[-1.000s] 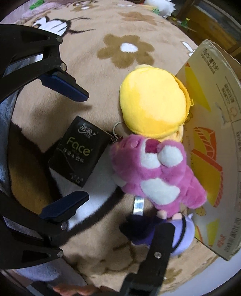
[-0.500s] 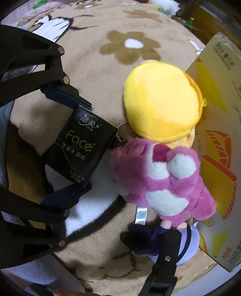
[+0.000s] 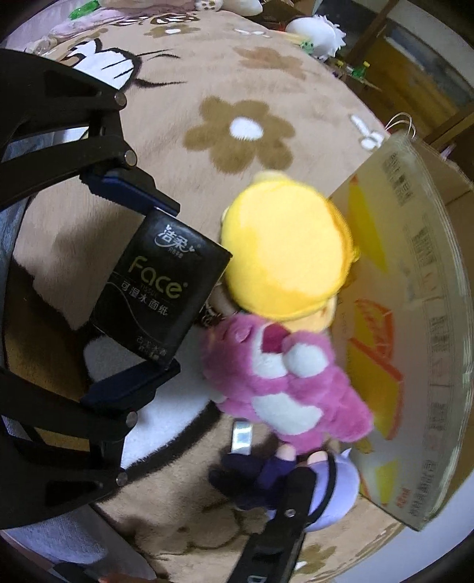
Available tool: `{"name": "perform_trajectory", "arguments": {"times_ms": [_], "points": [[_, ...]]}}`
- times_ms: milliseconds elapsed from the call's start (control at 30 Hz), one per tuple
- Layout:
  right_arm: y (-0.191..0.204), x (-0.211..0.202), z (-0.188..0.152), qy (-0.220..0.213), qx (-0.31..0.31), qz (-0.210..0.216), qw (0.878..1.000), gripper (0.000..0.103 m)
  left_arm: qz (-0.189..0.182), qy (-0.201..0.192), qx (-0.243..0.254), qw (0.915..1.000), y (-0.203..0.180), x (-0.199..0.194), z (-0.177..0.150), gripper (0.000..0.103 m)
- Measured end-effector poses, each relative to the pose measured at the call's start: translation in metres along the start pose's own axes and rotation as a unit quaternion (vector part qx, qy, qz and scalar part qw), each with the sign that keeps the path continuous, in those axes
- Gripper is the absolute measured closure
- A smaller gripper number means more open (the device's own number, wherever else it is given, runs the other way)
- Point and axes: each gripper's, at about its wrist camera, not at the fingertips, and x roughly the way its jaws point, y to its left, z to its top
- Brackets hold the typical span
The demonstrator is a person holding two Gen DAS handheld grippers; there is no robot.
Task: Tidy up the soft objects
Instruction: 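Grasp the black Face tissue pack with left tool while right tool grasps white-haired doll, then lift the tissue pack and doll with both tools over the cardboard box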
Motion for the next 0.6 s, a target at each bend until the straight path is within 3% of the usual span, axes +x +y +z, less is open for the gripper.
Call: {"name": "perform_trajectory", "arguments": {"times_ms": [333,600], "points": [[0.0,-0.049,-0.012,-0.05,-0.001,0.013,0.999,0.041,0.032,-0.065,-0.028,0.997,0.004,-0.036,-0.007,0.026],[0.004,-0.087,-0.012,-0.094,-0.007,0.017,0.995,0.041,0.039,-0.163,-0.075,0.9829,0.026,-0.081,-0.007,0.026]]}}
